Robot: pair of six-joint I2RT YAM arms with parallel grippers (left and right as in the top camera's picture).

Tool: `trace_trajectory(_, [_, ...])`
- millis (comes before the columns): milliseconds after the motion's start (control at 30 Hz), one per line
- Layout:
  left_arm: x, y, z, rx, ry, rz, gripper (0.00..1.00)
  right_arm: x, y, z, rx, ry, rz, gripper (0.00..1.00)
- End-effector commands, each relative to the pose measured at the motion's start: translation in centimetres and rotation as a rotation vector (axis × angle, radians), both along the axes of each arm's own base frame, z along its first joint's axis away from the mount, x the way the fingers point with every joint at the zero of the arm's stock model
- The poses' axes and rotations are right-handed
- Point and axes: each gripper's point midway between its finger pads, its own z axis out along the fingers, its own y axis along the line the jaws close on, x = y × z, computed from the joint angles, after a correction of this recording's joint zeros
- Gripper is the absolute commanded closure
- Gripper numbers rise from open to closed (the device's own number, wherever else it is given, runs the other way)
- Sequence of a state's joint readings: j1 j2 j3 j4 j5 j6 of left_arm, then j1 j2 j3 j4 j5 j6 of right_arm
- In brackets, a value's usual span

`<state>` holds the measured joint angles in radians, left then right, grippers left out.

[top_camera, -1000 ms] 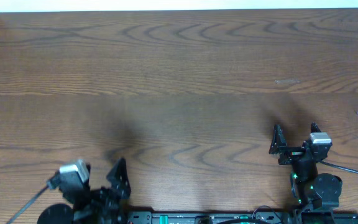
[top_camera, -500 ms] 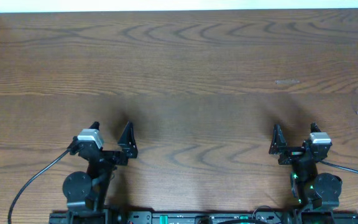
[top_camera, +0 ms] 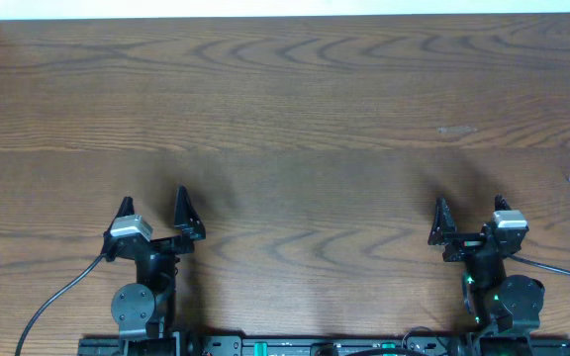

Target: Untangle cables

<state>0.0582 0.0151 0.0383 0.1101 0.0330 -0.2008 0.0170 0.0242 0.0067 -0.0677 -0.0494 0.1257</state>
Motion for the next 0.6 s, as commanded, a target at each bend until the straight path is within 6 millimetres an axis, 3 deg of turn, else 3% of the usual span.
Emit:
trace_trajectory(0, [0.0, 0.9, -1.2, 0.031, 0.023, 0.053, 0.01, 0.0, -0.1, -0.1, 0.009, 0.002, -0.005, 0.01])
trace_trajectory(333, [-0.2, 0.9, -5.9, 0.154, 0.221, 0.041, 0.01, 0.0, -0.1, -0.1, 0.009, 0.002, -0.005, 0.01])
trace_trajectory(567, [-0.2, 0.8, -5.9, 0.157, 0.222, 0.038, 0.01, 0.0, -0.1, -0.1, 0.009, 0.002, -0.005, 0.01])
